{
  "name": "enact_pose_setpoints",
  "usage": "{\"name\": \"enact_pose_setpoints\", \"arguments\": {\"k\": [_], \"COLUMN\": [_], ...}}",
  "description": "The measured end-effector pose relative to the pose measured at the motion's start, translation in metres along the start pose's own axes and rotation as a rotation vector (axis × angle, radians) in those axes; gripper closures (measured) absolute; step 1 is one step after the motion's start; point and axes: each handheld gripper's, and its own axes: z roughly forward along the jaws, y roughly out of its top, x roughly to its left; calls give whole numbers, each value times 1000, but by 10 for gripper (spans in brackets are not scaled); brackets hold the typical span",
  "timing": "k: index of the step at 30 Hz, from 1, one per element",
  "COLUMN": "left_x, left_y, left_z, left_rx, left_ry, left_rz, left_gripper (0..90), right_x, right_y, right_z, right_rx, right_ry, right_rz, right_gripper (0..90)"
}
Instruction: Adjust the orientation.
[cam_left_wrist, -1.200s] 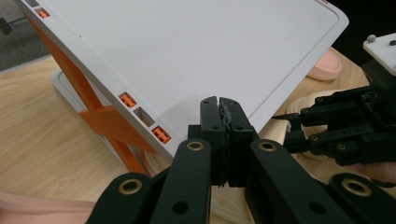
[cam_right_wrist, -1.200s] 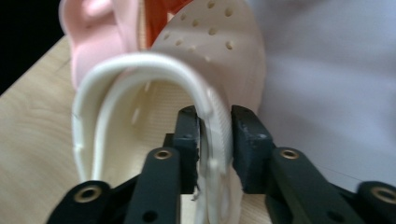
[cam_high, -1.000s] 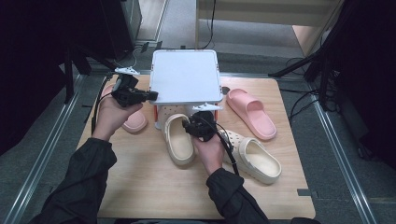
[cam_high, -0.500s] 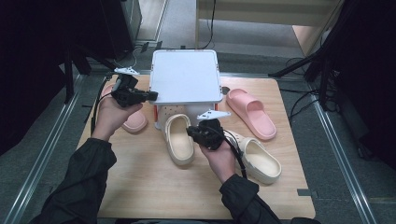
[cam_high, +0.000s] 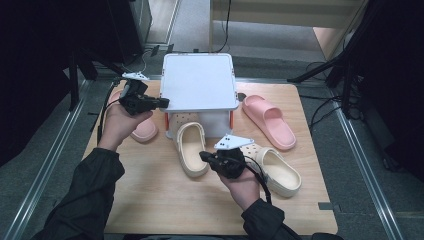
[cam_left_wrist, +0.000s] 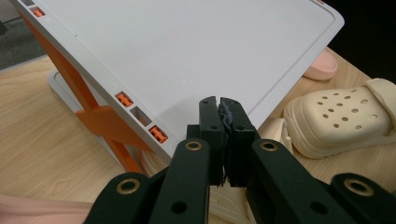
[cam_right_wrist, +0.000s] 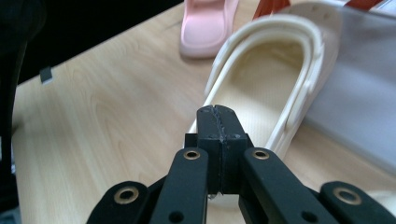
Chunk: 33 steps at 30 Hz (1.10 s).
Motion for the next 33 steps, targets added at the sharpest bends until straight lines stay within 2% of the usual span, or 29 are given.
{"name": "enact_pose_setpoints", "arguments": {"k": [4, 9, 13, 23, 28, 33], "left_x": [-1, 0, -1, -1, -1, -1], "left_y": [-1, -1, -1, -1, -2, -2], "left_z": [0, 0, 0, 0, 0, 0], "left_rx": [-6, -9, -7, -11, -13, -13], "left_ry": [0, 1, 6, 5, 5, 1], "left_rz": [-1, -3, -3, -6, -8, -8], "left_gripper": [881, 882, 890, 890, 890, 891], "right_x": [5, 7, 10, 8, 7, 11], "right_y": [-16, -35, -48, -56, -52, -46], "right_z": [0, 3, 11, 32, 39, 44], "right_rx": [25, 57, 79, 159, 148, 139], "right_ry": [0, 22, 24, -9, -3, -7], "right_rz": [-37, -14, -20, -33, -20, -35], "right_gripper": [900, 900, 900, 900, 900, 900]}}
